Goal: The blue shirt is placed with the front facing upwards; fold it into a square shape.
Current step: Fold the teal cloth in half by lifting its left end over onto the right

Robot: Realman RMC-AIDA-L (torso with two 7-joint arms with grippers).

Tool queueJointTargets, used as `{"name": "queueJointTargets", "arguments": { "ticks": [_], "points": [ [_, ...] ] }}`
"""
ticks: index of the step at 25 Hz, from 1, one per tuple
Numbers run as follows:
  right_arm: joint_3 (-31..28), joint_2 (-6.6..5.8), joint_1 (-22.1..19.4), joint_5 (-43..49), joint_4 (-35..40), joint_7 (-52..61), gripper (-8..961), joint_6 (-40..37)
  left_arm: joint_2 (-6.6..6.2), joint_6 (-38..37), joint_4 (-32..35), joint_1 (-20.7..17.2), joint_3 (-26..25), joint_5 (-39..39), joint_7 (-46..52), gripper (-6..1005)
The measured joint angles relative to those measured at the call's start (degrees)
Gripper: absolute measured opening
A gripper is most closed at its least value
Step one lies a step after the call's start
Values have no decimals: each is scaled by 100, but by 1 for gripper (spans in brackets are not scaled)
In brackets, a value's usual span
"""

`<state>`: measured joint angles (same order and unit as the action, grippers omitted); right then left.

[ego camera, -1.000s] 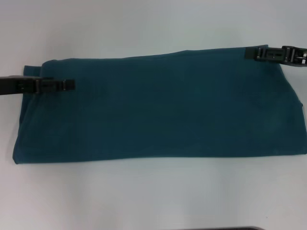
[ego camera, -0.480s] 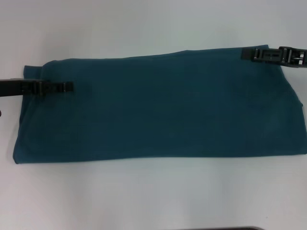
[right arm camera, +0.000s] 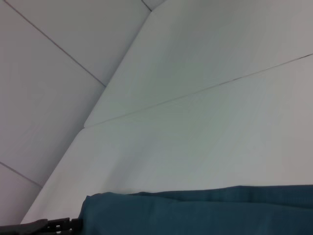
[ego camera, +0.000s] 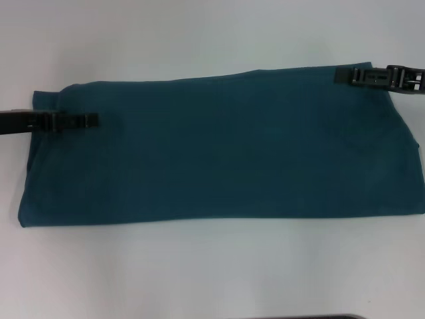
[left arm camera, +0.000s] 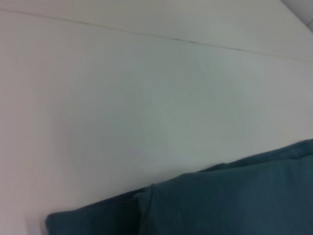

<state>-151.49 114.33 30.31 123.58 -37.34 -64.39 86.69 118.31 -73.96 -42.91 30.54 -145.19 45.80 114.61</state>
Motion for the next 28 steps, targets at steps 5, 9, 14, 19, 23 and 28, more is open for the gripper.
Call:
{"name": "queueJointTargets", "arguments": {
  "ticks": [5,9,14,19,23,28],
  "points": [
    [-8,0,-4,-18,-2,-12,724,-3,14,-308,-234,-50,-55,43,0,900],
    [-11,0,-27,-51,5,-15,725,-19,16,-296,-260,-77,-60,14,9,899],
    [-11,0,-42,-66,12,-17,725,-26,16,-216,-228,-122,-30,4,4,899],
    [-11,7,-28,-71,32,-19,723,-37,16,-70,-206,-161,5,-11,-9,899],
    [-11,9,-13,-71,39,-20,721,-44,16,38,-171,-171,9,-11,-19,900],
    [-12,18,-7,-71,43,-21,720,-48,10,94,-125,-176,9,-16,-31,901]
  ]
}}
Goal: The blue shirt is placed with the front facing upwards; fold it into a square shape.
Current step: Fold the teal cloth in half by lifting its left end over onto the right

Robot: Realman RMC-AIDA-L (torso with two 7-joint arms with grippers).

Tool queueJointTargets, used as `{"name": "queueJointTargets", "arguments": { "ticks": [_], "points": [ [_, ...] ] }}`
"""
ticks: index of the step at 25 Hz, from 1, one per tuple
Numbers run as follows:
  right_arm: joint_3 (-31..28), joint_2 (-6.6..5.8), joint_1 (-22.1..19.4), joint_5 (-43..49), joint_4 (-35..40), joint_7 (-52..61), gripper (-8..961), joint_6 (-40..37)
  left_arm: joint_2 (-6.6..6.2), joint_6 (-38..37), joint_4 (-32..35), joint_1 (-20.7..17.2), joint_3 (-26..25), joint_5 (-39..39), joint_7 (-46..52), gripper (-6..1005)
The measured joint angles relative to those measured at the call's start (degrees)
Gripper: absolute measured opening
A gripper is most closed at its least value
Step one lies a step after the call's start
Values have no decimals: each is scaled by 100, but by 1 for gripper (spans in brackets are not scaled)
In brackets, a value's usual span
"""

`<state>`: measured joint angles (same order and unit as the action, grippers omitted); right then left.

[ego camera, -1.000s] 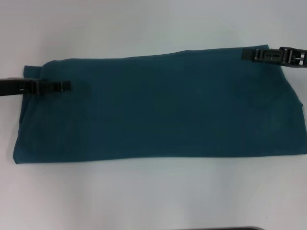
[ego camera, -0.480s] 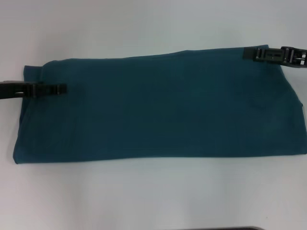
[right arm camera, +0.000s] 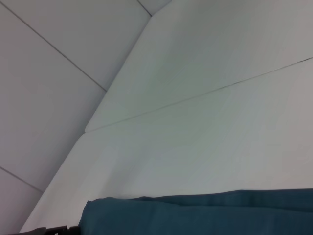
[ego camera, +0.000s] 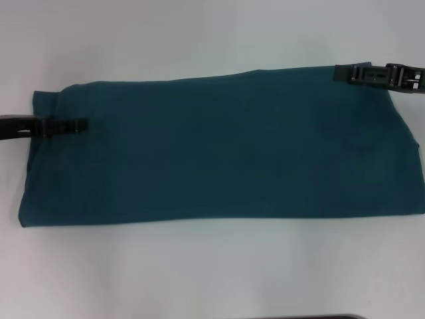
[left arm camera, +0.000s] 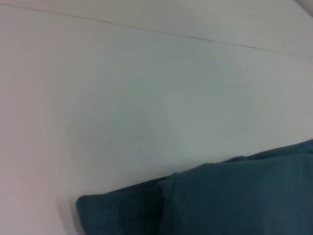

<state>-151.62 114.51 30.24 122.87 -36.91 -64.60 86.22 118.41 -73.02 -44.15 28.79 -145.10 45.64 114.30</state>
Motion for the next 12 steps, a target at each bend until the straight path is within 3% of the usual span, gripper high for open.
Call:
{"name": "queueJointTargets", "arguments": {
  "ticks": [12],
  "points": [
    [-9,0,8,0,0,0,721,-9,15,-229,-212,-10,-43,7,5,900]
  ]
}}
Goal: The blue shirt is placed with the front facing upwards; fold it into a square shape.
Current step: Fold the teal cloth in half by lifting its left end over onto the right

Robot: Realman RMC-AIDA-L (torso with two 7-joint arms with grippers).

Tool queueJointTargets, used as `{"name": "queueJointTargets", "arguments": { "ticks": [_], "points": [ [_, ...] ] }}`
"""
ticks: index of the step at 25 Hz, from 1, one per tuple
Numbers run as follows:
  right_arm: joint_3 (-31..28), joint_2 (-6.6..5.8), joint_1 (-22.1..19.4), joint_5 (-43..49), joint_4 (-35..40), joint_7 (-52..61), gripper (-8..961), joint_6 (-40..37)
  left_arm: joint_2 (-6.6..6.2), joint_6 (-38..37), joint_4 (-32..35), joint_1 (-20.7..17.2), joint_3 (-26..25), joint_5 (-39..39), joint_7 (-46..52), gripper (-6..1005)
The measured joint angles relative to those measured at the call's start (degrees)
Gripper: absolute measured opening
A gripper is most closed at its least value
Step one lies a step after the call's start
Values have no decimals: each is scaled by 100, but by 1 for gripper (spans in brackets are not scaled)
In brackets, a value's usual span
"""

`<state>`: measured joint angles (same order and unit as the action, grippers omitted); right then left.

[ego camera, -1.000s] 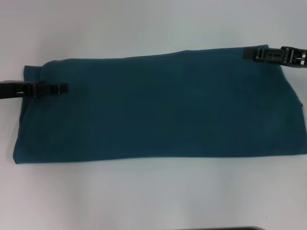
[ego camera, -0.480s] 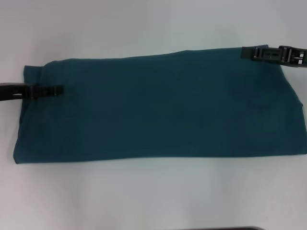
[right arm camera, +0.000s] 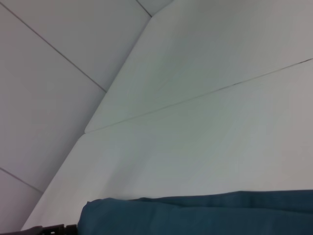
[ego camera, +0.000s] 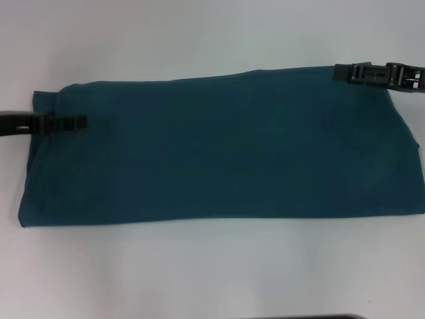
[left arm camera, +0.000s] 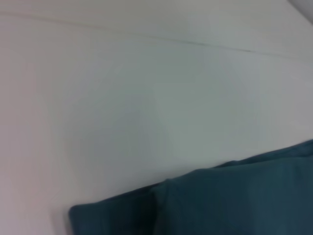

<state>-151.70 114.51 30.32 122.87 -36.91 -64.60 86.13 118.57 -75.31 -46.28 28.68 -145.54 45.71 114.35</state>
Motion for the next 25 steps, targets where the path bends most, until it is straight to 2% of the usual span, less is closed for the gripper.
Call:
{"name": "queueJointTargets", "arguments": {
  "ticks": [5,9,12,19,25],
  "points": [
    [1,0,-11,-53,-1,0,721,0,-20,-435,-552,-73,-20,-28,369,900],
    [1,-7,-22,-66,-6,-10,720,0,-142,-648,-779,-106,12,-131,842,899],
    [1,-8,-24,-74,-5,-23,720,-2,-235,-662,-775,-75,27,-314,1184,899],
    [1,-9,-17,-145,-9,-26,720,-7,-309,-740,-585,197,45,-953,1687,899],
    [1,-9,-19,-149,-9,-26,721,-2,-413,-764,-204,455,52,-1148,1748,900]
  ]
}}
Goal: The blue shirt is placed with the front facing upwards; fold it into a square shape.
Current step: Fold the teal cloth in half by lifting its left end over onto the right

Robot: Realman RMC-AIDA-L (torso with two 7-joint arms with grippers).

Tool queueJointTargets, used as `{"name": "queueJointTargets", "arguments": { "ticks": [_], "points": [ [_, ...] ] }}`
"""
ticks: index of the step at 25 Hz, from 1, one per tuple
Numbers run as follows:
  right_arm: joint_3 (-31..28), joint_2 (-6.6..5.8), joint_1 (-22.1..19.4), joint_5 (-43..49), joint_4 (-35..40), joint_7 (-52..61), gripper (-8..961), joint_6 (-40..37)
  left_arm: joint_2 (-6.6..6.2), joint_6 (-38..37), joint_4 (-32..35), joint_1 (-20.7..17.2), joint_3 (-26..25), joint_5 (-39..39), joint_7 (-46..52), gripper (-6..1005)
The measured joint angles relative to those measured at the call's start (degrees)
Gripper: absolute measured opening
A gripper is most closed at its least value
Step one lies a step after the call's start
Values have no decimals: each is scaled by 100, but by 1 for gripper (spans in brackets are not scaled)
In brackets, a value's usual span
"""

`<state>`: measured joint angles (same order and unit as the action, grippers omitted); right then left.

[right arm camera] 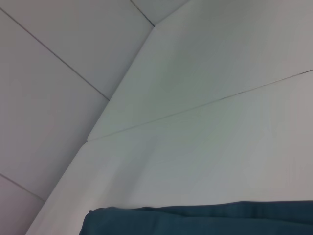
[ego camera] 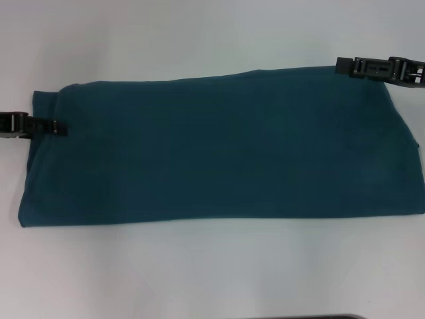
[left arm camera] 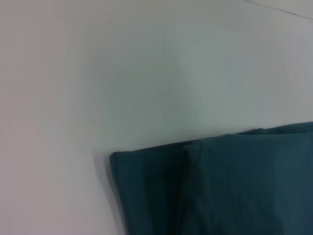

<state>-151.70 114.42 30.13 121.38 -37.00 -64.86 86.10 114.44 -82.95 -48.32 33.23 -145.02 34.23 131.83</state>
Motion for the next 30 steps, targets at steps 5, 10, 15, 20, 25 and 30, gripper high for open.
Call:
{"name": "queueJointTargets", "arguments": {
  "ticks": [5,10,15,20,25,30],
  "points": [
    [0,-5,-15,0,-20,0,721,37,-132,-44,108,169,10,-215,198,900],
    [0,-15,-29,0,-21,0,719,44,-300,-139,332,295,9,-275,325,899],
    [0,-18,-33,0,-21,0,716,50,-399,-194,477,390,9,-354,433,899],
    [2,-18,-34,0,0,-40,716,15,-379,-91,514,417,8,-465,513,900],
    [1,-18,-34,0,5,-49,716,23,-363,-20,623,457,8,-503,524,900],
    [0,-18,-35,0,1,-50,716,36,-339,40,655,484,8,-597,552,900]
  ]
}}
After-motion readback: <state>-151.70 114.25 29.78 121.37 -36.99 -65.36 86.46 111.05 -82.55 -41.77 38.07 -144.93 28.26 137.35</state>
